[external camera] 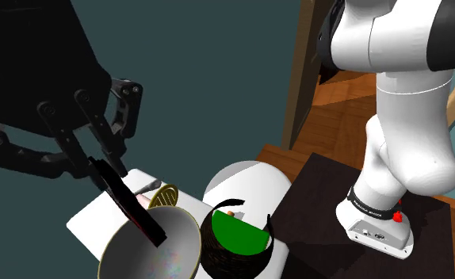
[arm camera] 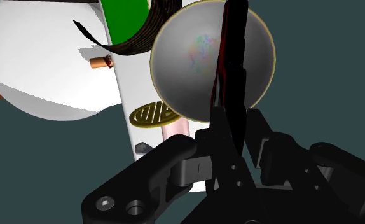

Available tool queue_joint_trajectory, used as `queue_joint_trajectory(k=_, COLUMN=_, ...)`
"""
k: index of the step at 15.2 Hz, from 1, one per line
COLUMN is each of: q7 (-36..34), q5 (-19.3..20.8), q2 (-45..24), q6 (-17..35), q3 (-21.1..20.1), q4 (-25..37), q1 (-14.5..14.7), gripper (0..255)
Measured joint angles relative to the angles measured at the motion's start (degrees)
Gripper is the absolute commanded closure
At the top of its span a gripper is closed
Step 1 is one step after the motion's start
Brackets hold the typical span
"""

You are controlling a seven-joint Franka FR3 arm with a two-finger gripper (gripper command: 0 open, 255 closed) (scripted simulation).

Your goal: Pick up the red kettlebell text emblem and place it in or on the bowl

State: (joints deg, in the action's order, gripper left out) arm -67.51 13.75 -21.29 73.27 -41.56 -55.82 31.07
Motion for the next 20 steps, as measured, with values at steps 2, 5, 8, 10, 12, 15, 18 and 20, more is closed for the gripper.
queue_joint_trajectory(k=2, q7=-0.47, q5=-0.51, q2=0.66, q6=1.62, q3=-0.16, q4=-2.31, q1=-0.44, gripper=255)
queue_joint_trajectory(k=5, q7=-0.35, q5=-1.82, q2=2.45, q6=4.92, q3=-0.32, q4=-7.22, q1=-2.11, gripper=255)
queue_joint_trajectory(k=8, q7=0.09, q5=-3.1, q2=4.19, q6=8.16, q3=-0.36, q4=-11.94, q1=-3.77, gripper=255)
queue_joint_trajectory(k=10, q7=0.34, q5=-3.82, q2=5.18, q6=10.27, q3=-0.36, q4=-14.89, q1=-4.64, gripper=255)
queue_joint_trajectory(k=12, q7=0.66, q5=-4.55, q2=6.23, q6=12.31, q3=-0.34, q4=-17.79, q1=-5.52, gripper=255)
queue_joint_trajectory(k=15, q7=1.02, q5=-5.36, q2=7.4, q6=15.26, q3=-0.28, q4=-21.67, q1=-6.48, gripper=255)
queue_joint_trajectory(k=18, q7=1.06, q5=-5.66, q2=7.83, q6=17.73, q3=-0.24, q4=-24.49, q1=-6.88, gripper=255)
queue_joint_trajectory(k=20, q7=1.3, q5=-6.09, q2=8.47, q6=19.39, q3=-0.19, q4=-26.65, q1=-7.37, gripper=255)
